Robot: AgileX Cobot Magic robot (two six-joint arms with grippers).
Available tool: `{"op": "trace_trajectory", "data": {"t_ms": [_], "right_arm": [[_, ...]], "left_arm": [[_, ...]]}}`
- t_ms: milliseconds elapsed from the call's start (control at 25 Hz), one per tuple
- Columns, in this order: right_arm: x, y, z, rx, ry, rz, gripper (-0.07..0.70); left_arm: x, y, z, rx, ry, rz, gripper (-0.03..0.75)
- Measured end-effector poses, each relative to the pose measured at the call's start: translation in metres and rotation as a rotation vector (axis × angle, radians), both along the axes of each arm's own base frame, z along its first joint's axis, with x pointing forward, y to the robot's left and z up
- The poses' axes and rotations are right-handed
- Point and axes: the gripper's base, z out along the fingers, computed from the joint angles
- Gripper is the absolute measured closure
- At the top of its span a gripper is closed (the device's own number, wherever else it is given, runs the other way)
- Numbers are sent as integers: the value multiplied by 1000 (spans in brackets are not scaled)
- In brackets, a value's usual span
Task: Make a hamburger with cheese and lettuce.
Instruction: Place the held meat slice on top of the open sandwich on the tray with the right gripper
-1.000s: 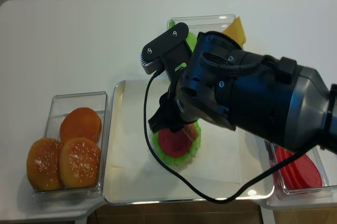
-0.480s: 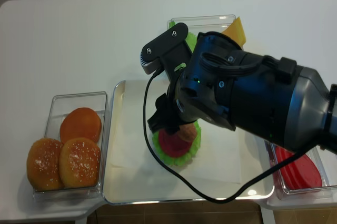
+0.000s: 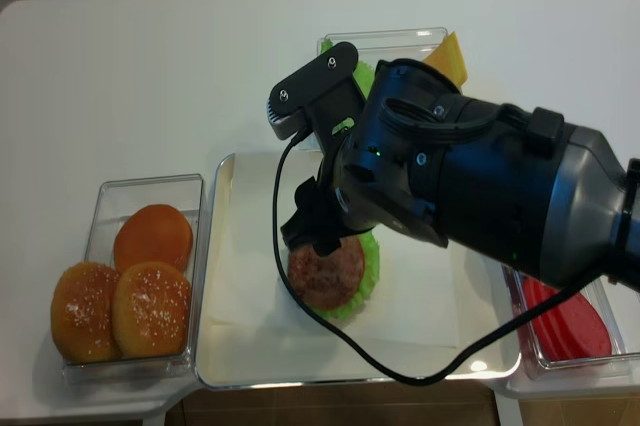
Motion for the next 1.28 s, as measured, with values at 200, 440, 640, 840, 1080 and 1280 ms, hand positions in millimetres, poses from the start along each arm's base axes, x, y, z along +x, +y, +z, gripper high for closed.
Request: {"op": "trace_trajectory", "data": {"t_ms": [200, 440, 640, 840, 1080, 1280], "right_arm": [[-3, 2, -1, 21, 35, 9, 156], [-5, 3, -2, 24, 53, 23, 156], [-7, -4, 5, 12, 62, 20, 156], [2, -32, 20, 48, 120, -17, 156], [26, -90, 38, 88, 159, -139, 156], [37, -142, 41, 119, 188, -260, 156]], "left_arm": [[0, 0, 0, 0, 0, 0, 347], [0, 0, 0, 0, 0, 0, 347], [0, 0, 0, 0, 0, 0, 347], [0, 0, 0, 0, 0, 0, 347], [0, 0, 0, 0, 0, 0, 347], [0, 0, 0, 0, 0, 0, 347]]}}
